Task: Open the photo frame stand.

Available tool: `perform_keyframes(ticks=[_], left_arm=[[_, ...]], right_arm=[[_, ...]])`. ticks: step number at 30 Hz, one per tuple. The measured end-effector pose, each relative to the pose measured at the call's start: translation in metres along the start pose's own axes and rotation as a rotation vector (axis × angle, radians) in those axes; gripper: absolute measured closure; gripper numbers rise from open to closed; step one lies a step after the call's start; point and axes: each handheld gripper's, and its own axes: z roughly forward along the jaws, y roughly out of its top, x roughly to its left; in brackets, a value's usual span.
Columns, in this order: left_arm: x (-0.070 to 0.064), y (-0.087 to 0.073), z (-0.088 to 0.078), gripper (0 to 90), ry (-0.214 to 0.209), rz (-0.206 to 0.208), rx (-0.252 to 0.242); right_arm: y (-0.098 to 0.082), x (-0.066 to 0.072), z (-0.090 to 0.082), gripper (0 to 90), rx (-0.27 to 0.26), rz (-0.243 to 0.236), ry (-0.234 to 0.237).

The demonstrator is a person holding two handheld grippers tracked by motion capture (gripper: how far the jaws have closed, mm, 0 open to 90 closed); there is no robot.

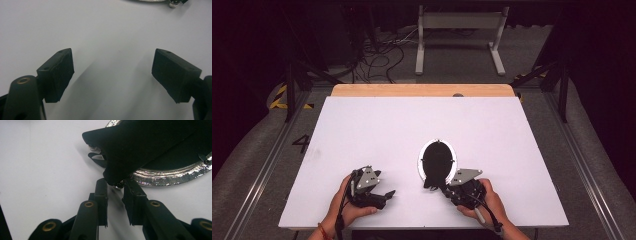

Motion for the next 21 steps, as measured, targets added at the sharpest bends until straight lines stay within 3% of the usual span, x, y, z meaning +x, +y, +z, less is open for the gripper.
perform_keyframes(ticks=[10,11,12,15,17,18,21], left_arm=[[0.002,0.001,-0.001,17.2,-0.008,-0.041,-0.018],[0.002,0.001,0.0,17.2,-0.017,-0.047,-0.019],[0.001,0.002,0.001,17.2,-0.012,-0.045,-0.015],[-0.002,0.007,0.006,17.5,0.008,-0.045,0.001],[-0.002,0.012,0.008,17.5,-0.001,-0.051,-0.011],[-0.002,0.012,0.008,17.4,-0.001,-0.051,-0.011],[-0.004,0.024,0.01,17.4,-0.019,-0.052,-0.027]], right_arm=[[-0.007,-0.022,-0.005,61.6,-0.172,0.228,0.193],[-0.007,-0.022,-0.005,61.6,-0.172,0.228,0.193],[-0.009,-0.027,-0.003,54.2,-0.198,0.274,0.246],[-0.012,-0.033,0.002,49.9,-0.234,0.355,0.341],[-0.014,-0.037,0.007,49.6,-0.255,0.408,0.38],[-0.014,-0.037,0.007,49.6,-0.255,0.408,0.38],[-0.016,-0.045,0.014,49.8,-0.284,0.523,0.431]])
